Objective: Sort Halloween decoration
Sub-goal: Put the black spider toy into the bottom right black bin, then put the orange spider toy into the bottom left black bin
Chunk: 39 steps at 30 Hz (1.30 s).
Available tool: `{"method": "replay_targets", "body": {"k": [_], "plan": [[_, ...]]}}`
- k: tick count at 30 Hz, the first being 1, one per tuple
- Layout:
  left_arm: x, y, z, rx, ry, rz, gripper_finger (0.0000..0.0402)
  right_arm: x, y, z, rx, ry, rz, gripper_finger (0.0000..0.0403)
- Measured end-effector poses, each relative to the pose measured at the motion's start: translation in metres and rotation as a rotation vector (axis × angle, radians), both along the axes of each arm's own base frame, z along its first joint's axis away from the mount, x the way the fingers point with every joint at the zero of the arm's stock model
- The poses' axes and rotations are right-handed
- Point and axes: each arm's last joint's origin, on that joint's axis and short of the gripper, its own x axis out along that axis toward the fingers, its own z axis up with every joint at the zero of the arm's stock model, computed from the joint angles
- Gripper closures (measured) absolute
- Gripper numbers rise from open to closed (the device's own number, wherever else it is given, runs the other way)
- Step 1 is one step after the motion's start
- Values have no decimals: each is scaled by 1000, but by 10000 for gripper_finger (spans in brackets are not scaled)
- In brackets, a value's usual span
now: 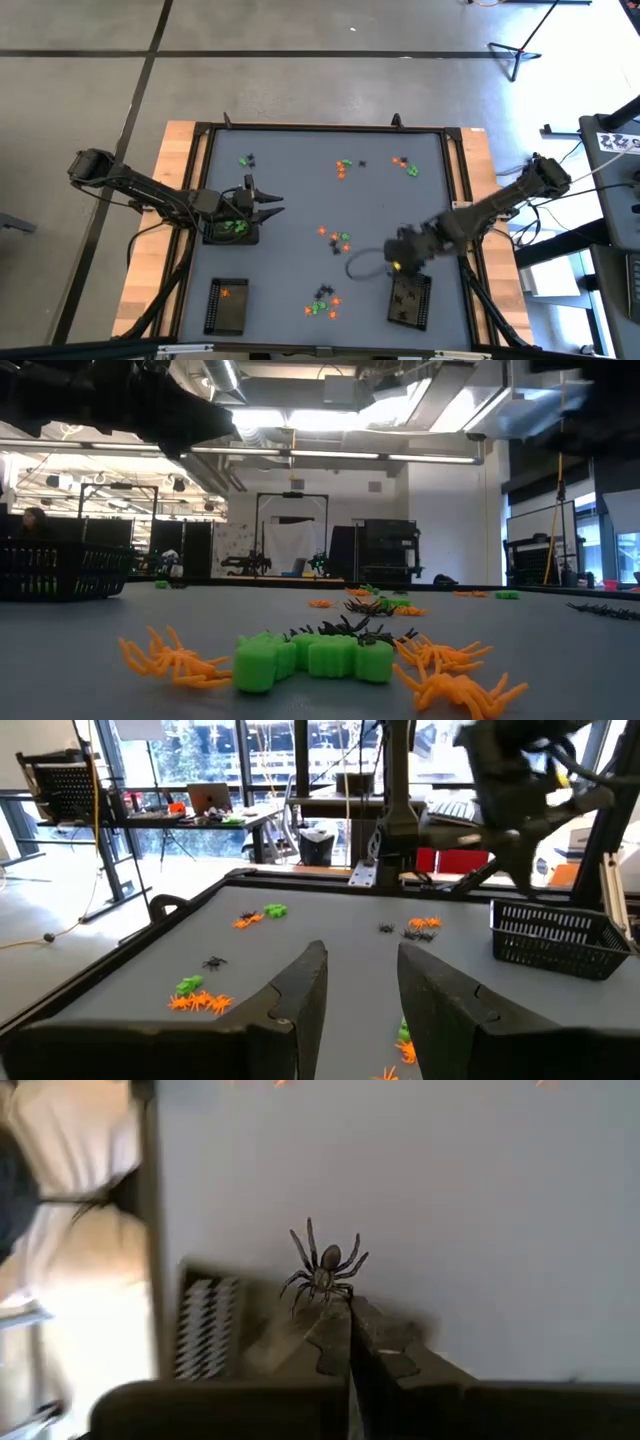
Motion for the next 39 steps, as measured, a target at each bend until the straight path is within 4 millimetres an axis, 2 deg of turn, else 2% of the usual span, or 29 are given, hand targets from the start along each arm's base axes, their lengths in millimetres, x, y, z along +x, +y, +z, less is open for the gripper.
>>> {"method": "replay_targets", "body": {"k": [6,9,12,18,22,24,30,36,39], "plan": [[0,0,2,-5,-24,0,286,-27,37,-1,24,70,-86,397],[0,0,2,-5,-26,0,286,-36,46,-1,11,81,-124,370],[0,0,2,-5,-26,0,286,-44,45,-4,-69,90,-181,328],[0,0,2,-7,-26,-2,286,-56,26,-10,-287,195,-295,253],[0,-1,2,-7,-25,-12,286,-64,6,-10,-476,260,-412,236],[0,-1,2,-6,-22,-13,286,-63,-3,-12,-515,277,-444,236],[0,-1,1,-4,-14,-13,286,-65,-30,-32,-404,254,-452,249],[0,-1,1,-3,-9,-13,286,-88,-60,-58,-325,284,-522,257],[0,-1,1,-3,-10,-13,286,-94,-66,-70,-257,272,-540,258]]}}
